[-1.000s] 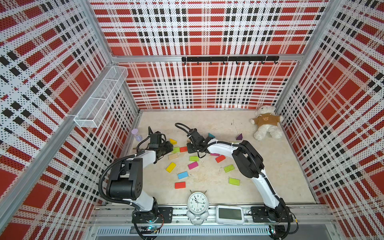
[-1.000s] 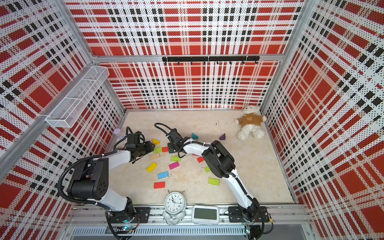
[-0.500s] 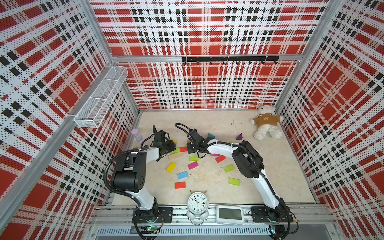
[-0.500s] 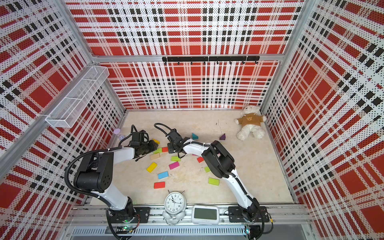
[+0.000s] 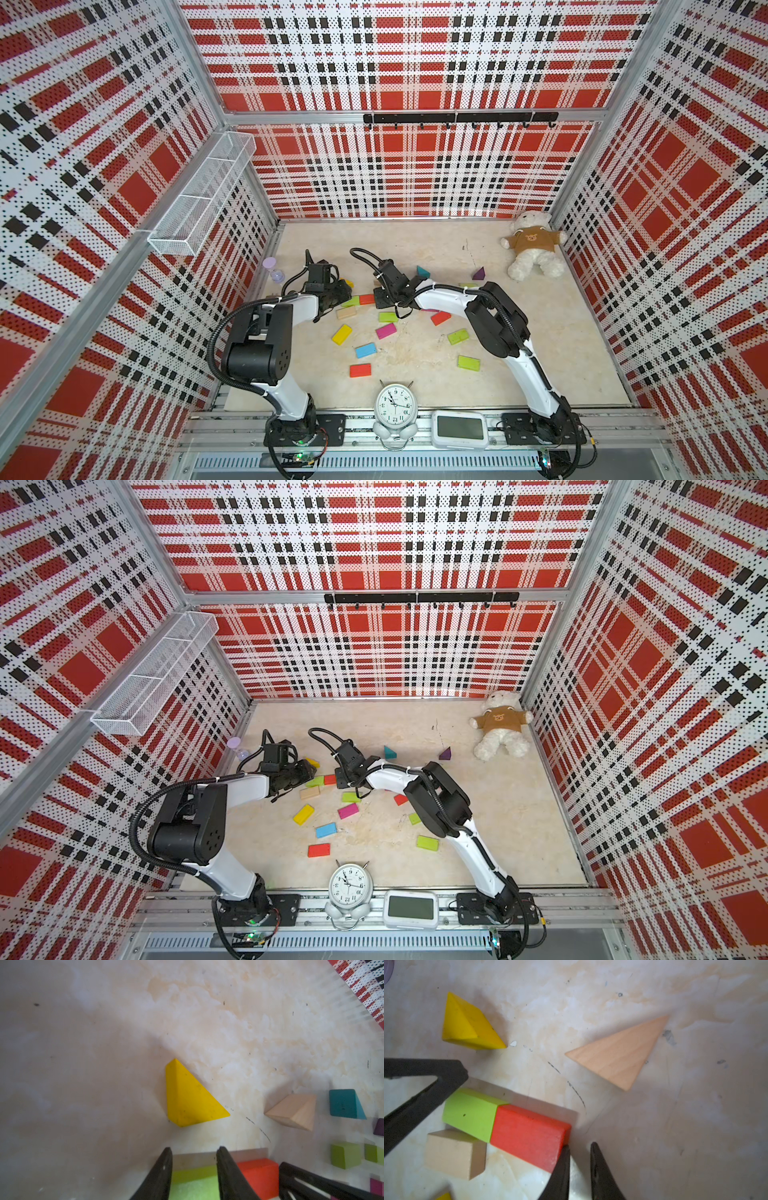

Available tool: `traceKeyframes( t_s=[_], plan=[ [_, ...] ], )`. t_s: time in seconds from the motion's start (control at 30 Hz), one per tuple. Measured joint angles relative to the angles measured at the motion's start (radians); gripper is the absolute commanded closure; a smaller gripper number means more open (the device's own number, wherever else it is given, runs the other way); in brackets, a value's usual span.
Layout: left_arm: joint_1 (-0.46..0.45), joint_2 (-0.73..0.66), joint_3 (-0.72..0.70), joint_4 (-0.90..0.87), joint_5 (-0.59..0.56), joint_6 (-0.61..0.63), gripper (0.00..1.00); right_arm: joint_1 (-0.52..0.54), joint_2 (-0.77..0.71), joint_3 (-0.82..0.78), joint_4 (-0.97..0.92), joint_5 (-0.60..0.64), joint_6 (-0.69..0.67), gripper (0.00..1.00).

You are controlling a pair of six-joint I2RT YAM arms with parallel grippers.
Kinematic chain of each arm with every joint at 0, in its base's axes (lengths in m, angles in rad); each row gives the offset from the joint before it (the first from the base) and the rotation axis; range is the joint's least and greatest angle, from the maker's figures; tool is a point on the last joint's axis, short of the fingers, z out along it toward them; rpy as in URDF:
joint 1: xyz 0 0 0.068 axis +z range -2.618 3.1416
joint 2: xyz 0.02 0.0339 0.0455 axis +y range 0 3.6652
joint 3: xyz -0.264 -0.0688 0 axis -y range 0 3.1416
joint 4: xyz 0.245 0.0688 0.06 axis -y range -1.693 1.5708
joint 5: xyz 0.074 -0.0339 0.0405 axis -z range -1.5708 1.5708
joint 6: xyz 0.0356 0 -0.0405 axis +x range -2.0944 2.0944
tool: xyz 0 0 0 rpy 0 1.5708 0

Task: Assemble a carrot with building blocks
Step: Assemble the building block at the center of the board.

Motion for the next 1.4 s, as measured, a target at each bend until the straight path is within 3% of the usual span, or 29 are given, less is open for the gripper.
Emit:
traceKeyframes(
  t_s=[0.1, 0.23, 0.4, 0.53, 0.93, 1.2, 1.4],
  plan=[
    [0.002, -0.011, 0.002, 0.002, 0.004, -0.01, 0.59, 0.001, -0.026, -0.027, -0.004, -0.002, 0.013, 0.68],
    [0.002, -0.056, 0.018, 0.003, 0.006, -0.025, 0.53, -0.007, -0.087, -0.076, -0.001, -0.012, 0.029, 0.65],
    [0.003, -0.112, 0.052, -0.005, -0.013, -0.031, 0.29, -0.037, -0.172, -0.108, 0.01, -0.017, 0.029, 0.63],
    [-0.002, -0.102, 0.123, -0.058, -0.053, -0.026, 0.24, -0.063, -0.208, -0.115, 0.034, -0.043, 0.021, 0.58],
    [-0.091, 0.11, 0.381, -0.263, -0.227, 0.052, 0.27, -0.137, -0.212, -0.187, 0.053, -0.131, 0.0, 0.56],
    [-0.113, 0.192, 0.426, -0.341, -0.307, 0.075, 0.3, -0.151, -0.217, -0.232, 0.063, -0.151, -0.006, 0.56],
    [-0.114, 0.243, 0.463, -0.369, -0.331, 0.082, 0.39, -0.151, -0.225, -0.249, 0.074, -0.151, -0.005, 0.56]
  ],
)
